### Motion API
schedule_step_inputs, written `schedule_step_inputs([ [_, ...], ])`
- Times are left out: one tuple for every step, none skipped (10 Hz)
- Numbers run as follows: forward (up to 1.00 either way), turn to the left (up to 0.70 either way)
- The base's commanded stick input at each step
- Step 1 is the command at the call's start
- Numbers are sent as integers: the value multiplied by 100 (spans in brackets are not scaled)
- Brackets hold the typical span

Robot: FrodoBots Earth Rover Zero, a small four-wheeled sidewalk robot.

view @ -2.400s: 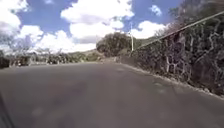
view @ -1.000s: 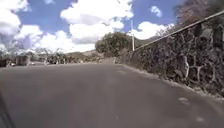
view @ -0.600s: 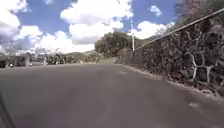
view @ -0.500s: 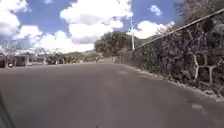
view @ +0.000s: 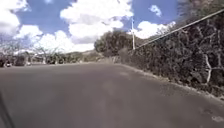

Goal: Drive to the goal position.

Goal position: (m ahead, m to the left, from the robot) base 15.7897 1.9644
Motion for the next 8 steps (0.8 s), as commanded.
schedule_step_inputs([
  [70, 0],
  [70, 0],
  [70, 0],
  [70, 0],
  [70, 0],
  [70, 0],
  [70, 0],
  [70, 0],
])
